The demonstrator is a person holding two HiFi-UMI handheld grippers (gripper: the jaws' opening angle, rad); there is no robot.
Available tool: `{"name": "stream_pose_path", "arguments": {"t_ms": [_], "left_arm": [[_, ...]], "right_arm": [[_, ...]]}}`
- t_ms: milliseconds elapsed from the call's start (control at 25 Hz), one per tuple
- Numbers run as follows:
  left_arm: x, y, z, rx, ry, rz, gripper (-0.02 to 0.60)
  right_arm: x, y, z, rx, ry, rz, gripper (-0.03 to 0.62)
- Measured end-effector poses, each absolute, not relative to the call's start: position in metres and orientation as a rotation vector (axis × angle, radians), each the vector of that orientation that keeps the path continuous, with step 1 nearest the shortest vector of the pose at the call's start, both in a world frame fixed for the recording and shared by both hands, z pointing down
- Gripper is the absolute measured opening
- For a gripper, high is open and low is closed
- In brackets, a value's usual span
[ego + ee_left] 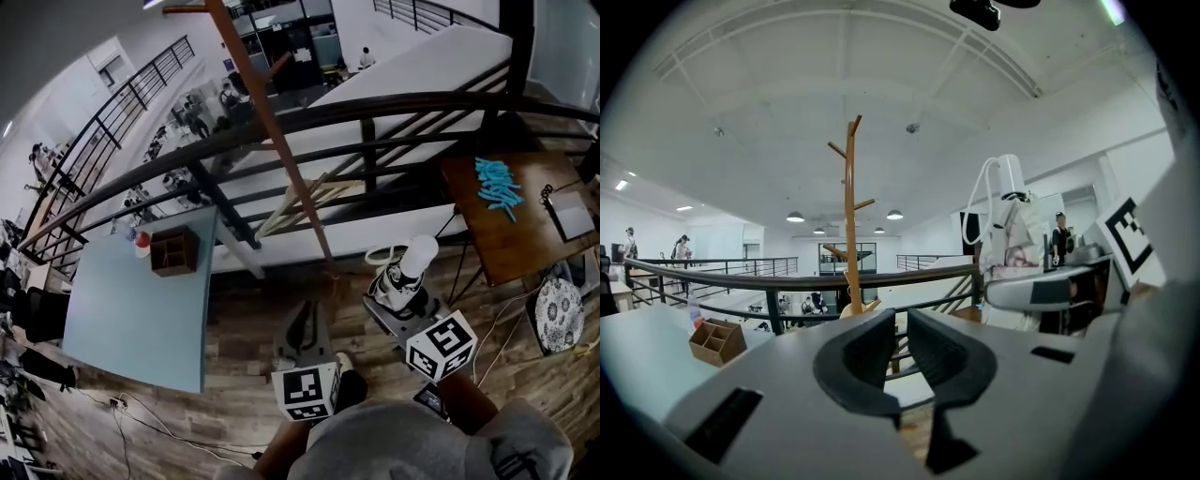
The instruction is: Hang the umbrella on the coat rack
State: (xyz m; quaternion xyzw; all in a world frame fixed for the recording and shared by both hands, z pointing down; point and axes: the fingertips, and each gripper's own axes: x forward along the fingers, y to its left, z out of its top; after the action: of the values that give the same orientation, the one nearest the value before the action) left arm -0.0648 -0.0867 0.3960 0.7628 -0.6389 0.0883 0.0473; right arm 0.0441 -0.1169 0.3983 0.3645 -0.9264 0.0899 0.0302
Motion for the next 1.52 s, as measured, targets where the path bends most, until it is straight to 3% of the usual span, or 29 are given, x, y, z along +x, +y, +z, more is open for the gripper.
{"name": "stream_pose_path", "arguments": {"t_ms": [1520], "left_arm": [[-0.16, -0.255, 0.395, 2.372, -1.868, 0.266, 0.048]], "right_arm": [[-0.047, -0.279, 0.389, 1.223, -2.779, 0.258, 0.281]]}}
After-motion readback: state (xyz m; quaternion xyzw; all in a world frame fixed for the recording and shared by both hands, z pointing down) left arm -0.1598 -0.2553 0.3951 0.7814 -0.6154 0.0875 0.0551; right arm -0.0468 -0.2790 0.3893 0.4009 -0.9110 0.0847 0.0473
